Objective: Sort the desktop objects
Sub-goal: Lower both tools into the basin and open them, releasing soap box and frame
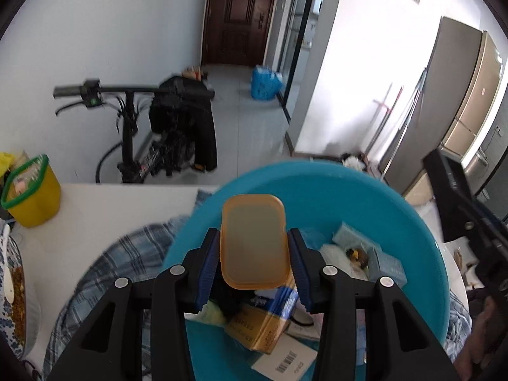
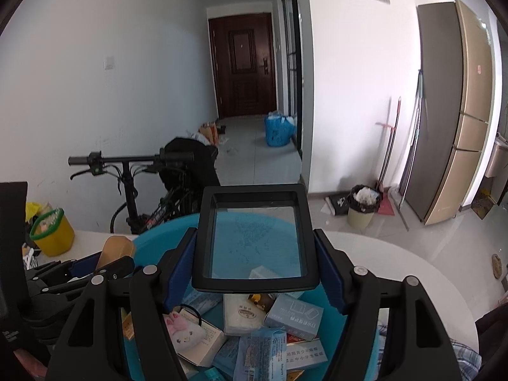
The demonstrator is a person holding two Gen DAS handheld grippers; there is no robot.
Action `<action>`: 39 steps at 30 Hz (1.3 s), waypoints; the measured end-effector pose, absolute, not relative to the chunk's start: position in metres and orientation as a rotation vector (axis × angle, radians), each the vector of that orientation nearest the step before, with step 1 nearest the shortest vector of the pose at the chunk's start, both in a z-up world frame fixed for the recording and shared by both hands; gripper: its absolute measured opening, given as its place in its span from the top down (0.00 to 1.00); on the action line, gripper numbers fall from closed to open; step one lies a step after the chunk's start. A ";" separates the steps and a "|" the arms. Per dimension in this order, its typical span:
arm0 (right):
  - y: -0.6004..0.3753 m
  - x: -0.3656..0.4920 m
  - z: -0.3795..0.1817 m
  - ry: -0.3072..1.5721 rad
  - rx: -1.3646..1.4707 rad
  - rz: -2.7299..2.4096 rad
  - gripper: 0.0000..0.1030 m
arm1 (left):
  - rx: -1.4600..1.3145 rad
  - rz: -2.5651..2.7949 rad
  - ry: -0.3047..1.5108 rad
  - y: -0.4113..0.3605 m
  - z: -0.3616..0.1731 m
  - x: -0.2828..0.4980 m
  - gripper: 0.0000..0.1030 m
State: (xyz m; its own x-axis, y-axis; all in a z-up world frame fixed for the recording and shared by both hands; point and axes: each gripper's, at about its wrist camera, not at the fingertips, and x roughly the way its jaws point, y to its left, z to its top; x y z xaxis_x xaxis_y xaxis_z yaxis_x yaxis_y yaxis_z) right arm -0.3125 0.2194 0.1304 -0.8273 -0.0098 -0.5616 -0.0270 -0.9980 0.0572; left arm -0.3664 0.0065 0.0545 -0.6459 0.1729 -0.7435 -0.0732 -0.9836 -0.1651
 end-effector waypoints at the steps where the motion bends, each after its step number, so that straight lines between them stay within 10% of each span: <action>1: 0.219 -0.316 0.126 0.100 -0.948 2.989 0.33 | -1.263 2.718 -0.194 0.006 0.052 -0.368 0.56; 32: 0.229 -0.346 0.074 0.230 -1.430 2.896 0.33 | -1.451 2.644 -0.110 0.020 0.024 -0.377 0.55; 39: 0.226 -0.352 0.062 0.217 -1.493 2.865 0.33 | -1.389 2.688 -0.118 0.017 0.035 -0.373 0.36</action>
State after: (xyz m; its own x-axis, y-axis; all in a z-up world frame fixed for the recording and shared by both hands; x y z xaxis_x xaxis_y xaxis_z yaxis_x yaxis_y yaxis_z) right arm -0.3522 0.2261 0.0623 -0.5712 -0.1467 -0.8076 0.0234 -0.9864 0.1626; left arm -0.3727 0.0171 0.0346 -0.5743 0.1363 -0.8073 -0.0647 -0.9905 -0.1212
